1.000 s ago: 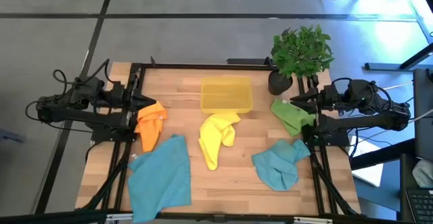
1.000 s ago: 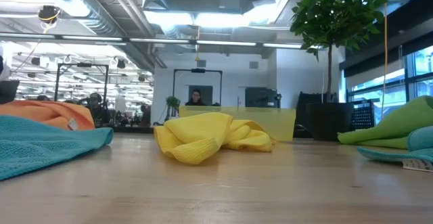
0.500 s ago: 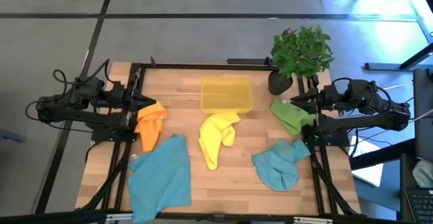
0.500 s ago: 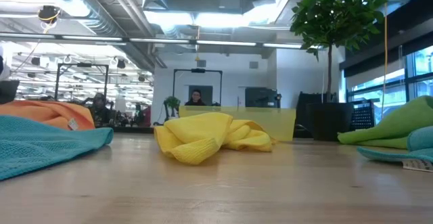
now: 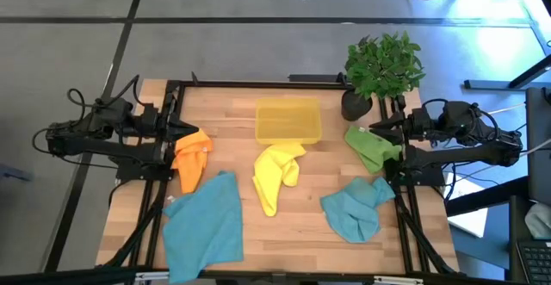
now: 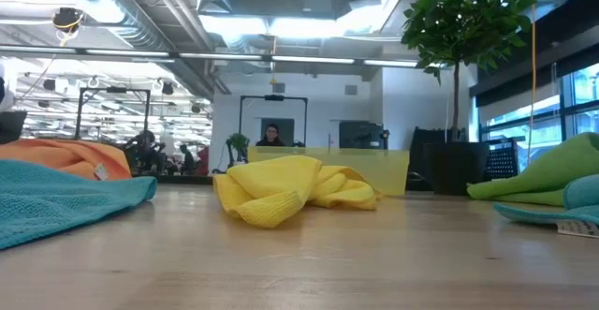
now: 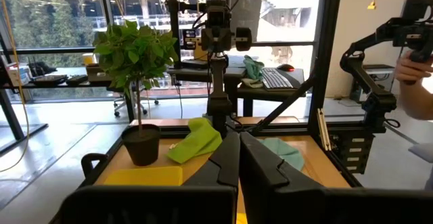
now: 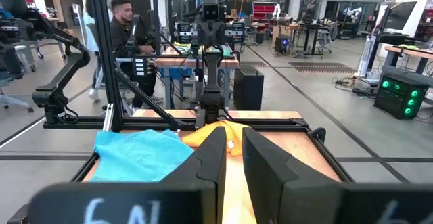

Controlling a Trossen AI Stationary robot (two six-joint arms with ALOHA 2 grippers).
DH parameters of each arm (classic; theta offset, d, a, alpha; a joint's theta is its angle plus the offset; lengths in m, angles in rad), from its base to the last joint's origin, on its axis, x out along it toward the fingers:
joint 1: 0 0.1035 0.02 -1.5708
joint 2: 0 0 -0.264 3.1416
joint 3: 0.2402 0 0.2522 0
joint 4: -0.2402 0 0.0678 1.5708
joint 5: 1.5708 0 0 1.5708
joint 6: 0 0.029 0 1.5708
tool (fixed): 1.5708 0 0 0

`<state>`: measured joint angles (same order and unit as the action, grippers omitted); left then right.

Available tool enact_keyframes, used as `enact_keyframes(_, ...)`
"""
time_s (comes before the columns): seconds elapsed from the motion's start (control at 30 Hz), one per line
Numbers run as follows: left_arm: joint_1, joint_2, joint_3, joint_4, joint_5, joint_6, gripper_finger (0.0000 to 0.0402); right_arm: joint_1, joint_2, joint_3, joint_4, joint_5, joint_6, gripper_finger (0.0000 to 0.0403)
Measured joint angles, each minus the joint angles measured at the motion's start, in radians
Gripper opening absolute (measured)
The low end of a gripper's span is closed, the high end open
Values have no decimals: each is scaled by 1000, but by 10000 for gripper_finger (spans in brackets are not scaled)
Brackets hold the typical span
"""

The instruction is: Fold microfiber towels

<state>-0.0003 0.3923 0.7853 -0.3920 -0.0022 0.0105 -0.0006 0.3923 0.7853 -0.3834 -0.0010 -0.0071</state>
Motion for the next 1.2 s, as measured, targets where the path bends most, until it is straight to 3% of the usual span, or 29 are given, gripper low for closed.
enact_keyframes(0.37,0,0,0,0,0,0,0,0,19,0,161,0,33,52)
enact_keyframes(0.67,0,0,0,0,0,0,0,0,150,0,194,59,72,57)
enact_keyframes(1.2,0,0,0,0,0,0,0,26,395,0,124,61,178,190)
